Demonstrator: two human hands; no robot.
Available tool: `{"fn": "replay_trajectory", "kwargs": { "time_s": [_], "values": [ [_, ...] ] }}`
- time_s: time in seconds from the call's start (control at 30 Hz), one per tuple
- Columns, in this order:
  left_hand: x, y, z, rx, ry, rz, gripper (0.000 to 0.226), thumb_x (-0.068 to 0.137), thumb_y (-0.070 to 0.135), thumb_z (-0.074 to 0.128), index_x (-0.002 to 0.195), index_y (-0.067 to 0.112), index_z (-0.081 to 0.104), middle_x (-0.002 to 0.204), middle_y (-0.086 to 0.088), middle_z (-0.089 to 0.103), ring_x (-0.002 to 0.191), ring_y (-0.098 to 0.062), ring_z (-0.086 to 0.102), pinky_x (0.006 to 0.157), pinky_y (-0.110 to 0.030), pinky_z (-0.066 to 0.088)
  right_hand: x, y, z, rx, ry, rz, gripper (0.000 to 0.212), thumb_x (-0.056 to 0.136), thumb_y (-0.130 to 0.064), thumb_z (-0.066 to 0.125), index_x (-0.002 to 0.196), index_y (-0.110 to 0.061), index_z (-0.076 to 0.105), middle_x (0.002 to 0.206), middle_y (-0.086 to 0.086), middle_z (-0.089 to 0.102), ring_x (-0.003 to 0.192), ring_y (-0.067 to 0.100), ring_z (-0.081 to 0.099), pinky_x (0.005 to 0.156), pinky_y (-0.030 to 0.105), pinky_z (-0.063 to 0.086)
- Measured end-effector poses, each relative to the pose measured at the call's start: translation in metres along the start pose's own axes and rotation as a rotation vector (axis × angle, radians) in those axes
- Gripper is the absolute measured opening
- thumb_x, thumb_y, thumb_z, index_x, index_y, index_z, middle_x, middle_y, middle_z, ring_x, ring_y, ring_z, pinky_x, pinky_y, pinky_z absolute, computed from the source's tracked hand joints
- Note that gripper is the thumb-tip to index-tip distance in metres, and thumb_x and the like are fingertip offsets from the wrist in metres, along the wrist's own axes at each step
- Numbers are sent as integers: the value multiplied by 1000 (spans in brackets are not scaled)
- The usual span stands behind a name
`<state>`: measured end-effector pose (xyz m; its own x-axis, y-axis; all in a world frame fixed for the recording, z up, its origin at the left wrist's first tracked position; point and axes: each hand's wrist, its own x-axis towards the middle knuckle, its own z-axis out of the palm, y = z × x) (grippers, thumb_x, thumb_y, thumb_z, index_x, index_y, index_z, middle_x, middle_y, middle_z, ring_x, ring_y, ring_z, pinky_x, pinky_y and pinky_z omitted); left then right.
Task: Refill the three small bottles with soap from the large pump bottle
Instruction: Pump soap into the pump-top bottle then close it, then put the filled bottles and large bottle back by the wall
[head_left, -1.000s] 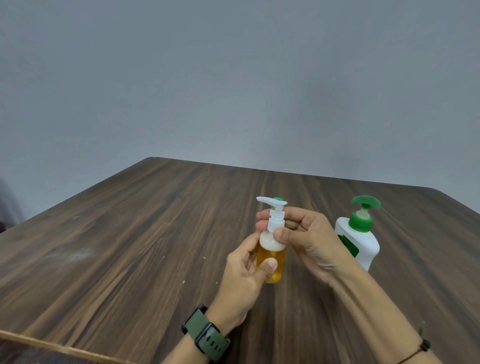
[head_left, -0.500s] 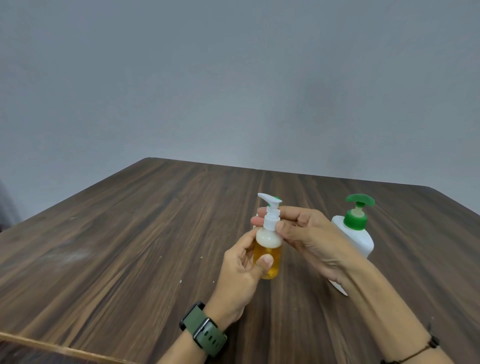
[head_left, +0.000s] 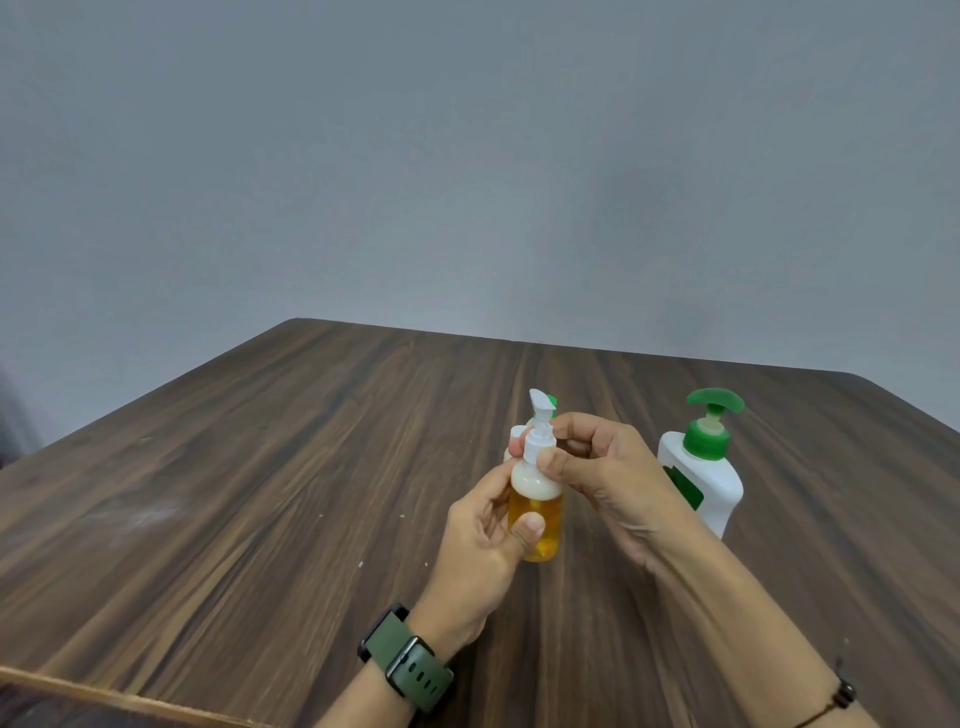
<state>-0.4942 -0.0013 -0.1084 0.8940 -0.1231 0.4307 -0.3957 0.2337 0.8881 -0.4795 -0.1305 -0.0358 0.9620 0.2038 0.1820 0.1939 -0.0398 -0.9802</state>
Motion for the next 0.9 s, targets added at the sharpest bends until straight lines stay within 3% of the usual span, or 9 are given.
{"fn": "replay_trajectory", "kwargs": {
  "time_s": [0.23,0.33,0.43,0.57,0.73,0.9],
  "values": [
    [5,-1,-1,33,-25,-69,64,68,50,73,123,24,53,121,9,64,116,-11,57,91,-24,49,0,4,-2,-88,60,-38,18,86,-7,62,85,-23,70,98,-2,73,100,16,65,89,33,52],
    [10,-8,0,104,-17,-122,50,84,23,65,130,18,49,122,7,63,116,-9,56,101,-30,45,2,11,-4,-211,130,-49,17,88,-9,61,91,-23,69,100,-4,71,97,11,64,87,28,52],
    [12,-9,2,167,-17,-204,53,89,-1,55,137,14,41,131,4,56,120,-6,53,105,-29,41,7,21,-9,-335,212,-50,21,88,-9,61,106,-15,68,105,-1,70,99,11,63,87,30,52],
    [11,-8,6,250,-45,-274,59,88,-3,53,141,15,35,140,5,47,122,-2,47,106,-24,36,8,31,-14,-408,278,-23,23,89,-10,59,111,-12,65,106,-1,67,98,11,61,79,21,48],
    [8,-1,11,289,-64,-307,59,89,-4,51,142,14,30,142,6,41,121,3,39,99,-14,33,7,37,-14,-442,315,14,24,90,-10,57,114,-11,62,108,-2,63,99,12,58,79,20,45],
    [4,6,16,332,-64,-320,59,90,-4,49,143,13,29,145,3,39,125,-1,38,105,-19,31,4,36,-12,-457,341,14,25,91,-9,56,115,-13,61,108,1,63,97,13,58,79,22,46]
  ]
}}
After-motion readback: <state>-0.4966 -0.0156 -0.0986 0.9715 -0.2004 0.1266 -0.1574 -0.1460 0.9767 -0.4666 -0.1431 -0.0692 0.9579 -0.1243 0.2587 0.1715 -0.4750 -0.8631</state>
